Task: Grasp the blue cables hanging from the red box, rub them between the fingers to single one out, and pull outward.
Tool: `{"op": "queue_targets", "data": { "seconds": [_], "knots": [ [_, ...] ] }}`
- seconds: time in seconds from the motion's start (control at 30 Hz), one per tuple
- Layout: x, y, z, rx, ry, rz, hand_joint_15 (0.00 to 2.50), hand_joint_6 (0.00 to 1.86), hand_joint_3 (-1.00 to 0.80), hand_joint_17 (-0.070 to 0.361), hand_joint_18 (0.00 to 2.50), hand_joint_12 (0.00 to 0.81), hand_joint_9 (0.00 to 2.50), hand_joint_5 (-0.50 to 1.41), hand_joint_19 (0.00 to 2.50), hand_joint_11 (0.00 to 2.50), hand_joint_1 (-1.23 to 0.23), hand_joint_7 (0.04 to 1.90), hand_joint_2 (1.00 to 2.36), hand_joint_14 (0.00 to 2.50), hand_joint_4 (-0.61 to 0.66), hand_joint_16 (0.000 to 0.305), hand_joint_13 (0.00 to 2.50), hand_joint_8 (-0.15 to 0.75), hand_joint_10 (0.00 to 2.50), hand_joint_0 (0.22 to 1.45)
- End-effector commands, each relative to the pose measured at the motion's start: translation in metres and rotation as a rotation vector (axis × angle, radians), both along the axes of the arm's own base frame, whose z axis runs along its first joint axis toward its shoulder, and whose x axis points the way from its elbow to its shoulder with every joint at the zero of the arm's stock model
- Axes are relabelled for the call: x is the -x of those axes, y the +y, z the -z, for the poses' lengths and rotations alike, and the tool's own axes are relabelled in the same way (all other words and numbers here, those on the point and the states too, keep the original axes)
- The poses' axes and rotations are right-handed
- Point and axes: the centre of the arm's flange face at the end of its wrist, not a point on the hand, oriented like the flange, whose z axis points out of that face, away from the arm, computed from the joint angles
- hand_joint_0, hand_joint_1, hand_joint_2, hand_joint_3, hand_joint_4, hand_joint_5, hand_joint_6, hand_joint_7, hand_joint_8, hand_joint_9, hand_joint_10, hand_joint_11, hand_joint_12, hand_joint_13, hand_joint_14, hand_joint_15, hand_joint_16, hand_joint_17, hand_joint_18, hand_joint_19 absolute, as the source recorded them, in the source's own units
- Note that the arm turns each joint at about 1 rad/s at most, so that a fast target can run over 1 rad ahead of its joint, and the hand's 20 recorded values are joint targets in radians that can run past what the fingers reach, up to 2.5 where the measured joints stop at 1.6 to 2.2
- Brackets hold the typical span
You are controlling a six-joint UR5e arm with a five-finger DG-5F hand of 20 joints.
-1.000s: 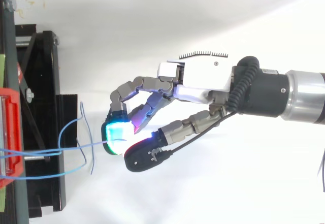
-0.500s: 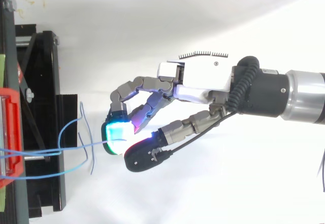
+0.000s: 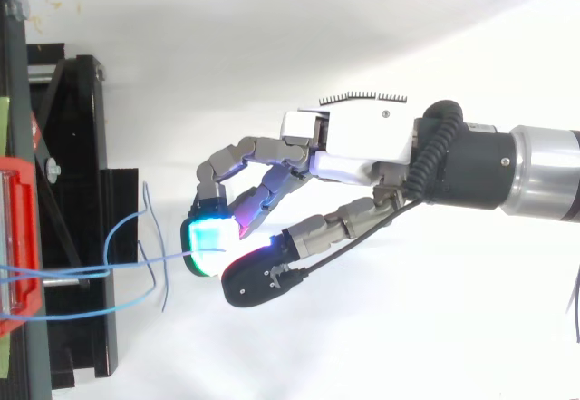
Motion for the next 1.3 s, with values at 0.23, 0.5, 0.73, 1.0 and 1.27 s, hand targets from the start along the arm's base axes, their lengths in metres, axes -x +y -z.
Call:
{"op": "queue_targets", "data": {
  "seconds": [0.23,0.5,0.73,1.0,1.27],
  "knots": [
    [-0.0002,0.0009,-0.0001,0.0,-0.001,-0.001,0.12,0.77,-0.03,0.111,0.73,0.342,0.94,-0.02,0.28,0.06,-0.78,1.16,1.01,0.0,0.01,0.049,0.67,0.27,0.0,0.57],
    [0.0001,-0.0002,0.0,0.0,0.0,0.0,0.11,0.77,-0.03,0.111,0.72,0.333,0.93,-0.02,0.27,0.06,-0.77,1.17,1.01,0.0,0.02,0.049,0.65,0.269,0.0,0.57],
    [-0.0001,-0.0002,-0.0001,0.0,-0.001,0.0,0.09,0.76,-0.03,0.111,0.72,0.321,0.93,-0.02,0.28,0.05,-0.76,1.16,1.01,0.0,0.02,0.049,0.61,0.267,0.0,0.57],
    [0.0,-0.0002,0.0011,0.0,0.002,0.0,0.07,0.76,-0.04,0.111,0.71,0.316,0.92,-0.02,0.29,0.04,-0.76,1.16,1.0,0.0,0.02,0.049,0.6,0.264,0.0,0.57],
    [0.0,0.0009,0.0,0.0,0.0,-0.001,0.06,0.76,-0.04,0.111,0.71,0.31,0.91,-0.02,0.28,0.04,-0.76,1.16,1.0,0.0,0.02,0.049,0.59,0.261,0.0,0.57]
  ]
}}
